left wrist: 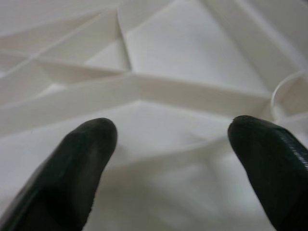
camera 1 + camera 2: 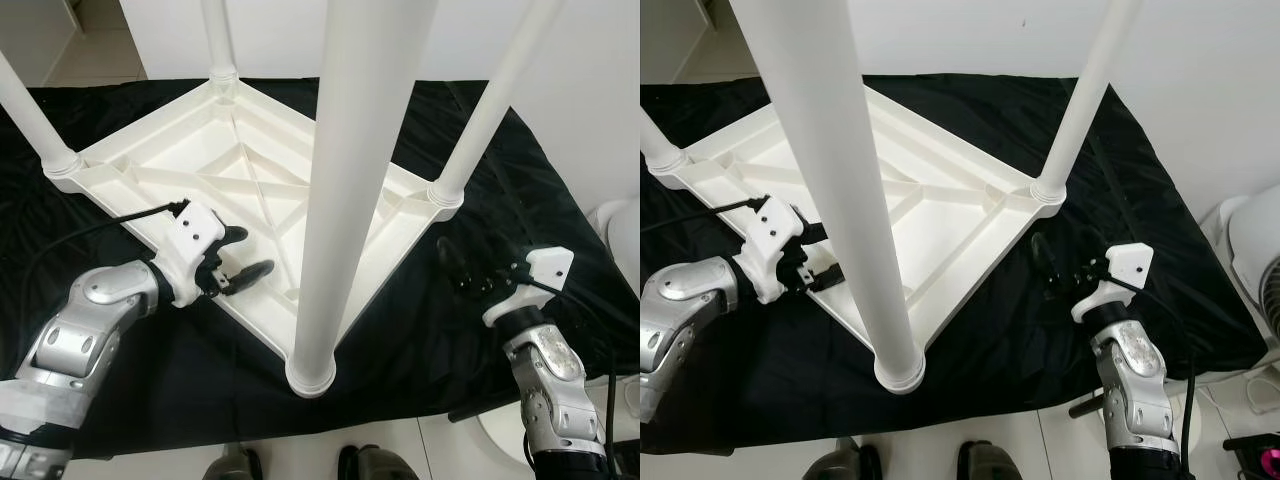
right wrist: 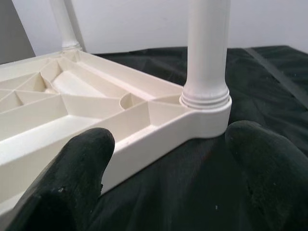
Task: Building children table
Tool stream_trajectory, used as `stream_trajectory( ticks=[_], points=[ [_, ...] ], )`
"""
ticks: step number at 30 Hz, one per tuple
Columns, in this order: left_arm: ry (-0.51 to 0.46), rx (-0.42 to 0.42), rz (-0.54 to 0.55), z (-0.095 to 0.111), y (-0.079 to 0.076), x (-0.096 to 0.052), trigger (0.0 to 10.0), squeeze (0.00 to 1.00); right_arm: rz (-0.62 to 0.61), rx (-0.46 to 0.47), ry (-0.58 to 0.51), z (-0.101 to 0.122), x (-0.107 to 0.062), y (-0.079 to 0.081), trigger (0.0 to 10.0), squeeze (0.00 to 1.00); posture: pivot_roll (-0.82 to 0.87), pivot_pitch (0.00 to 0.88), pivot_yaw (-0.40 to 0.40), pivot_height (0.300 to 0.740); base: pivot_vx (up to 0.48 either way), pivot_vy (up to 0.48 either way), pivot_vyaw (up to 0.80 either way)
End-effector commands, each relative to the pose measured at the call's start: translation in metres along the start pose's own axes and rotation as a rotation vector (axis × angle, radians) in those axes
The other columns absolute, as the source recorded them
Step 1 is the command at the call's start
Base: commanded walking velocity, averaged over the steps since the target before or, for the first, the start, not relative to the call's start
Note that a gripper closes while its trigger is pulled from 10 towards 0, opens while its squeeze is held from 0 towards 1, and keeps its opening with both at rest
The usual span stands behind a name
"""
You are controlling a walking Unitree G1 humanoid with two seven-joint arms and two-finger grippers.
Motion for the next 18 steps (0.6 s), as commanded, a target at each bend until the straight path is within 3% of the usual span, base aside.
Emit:
stream_trajectory(
  ticks=[1,4,5,11,18],
  points=[
    [0.031,0.016,-0.217,-0.003,-0.021,-0.001,10.0,1.00,0.005,-0.002,0.014,-0.001,-0.002,0.000,10.0,0.00,-0.08,0.124,0.036,0.740,0.000,0.000,0.00],
    [0.089,0.064,-0.261,-0.011,-0.022,-0.006,10.0,1.00,0.021,0.001,0.017,-0.001,-0.003,0.005,10.0,0.00,-0.08,0.124,0.041,0.740,0.000,0.000,0.00],
    [0.105,0.084,-0.273,-0.013,-0.021,-0.006,10.0,0.00,0.035,0.001,0.020,-0.001,-0.004,0.008,10.0,0.00,-0.07,0.122,0.045,0.740,0.000,0.000,0.00],
    [0.128,0.123,-0.302,-0.017,-0.019,-0.004,10.0,0.00,0.066,-0.002,0.031,-0.001,-0.005,0.015,10.0,0.00,-0.08,0.120,0.047,0.740,0.000,0.000,0.00],
    [0.128,0.169,-0.333,-0.016,-0.018,0.010,10.0,0.00,0.079,-0.001,0.033,0.001,-0.003,0.021,10.0,0.00,-0.10,0.110,0.056,0.740,0.000,0.000,0.00]
  ],
)
Point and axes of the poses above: a point about 5 cm out from each wrist's last joint towards the gripper, its own x axis pointing out of the wrist towards the gripper, its own z axis along the axis of the wrist's last joint, y = z × x, the point moved 5 cm from there along x, pointing out of the wrist towards the gripper, and after that the axes turned 7 degrees about -x, right-handed, at the moved point
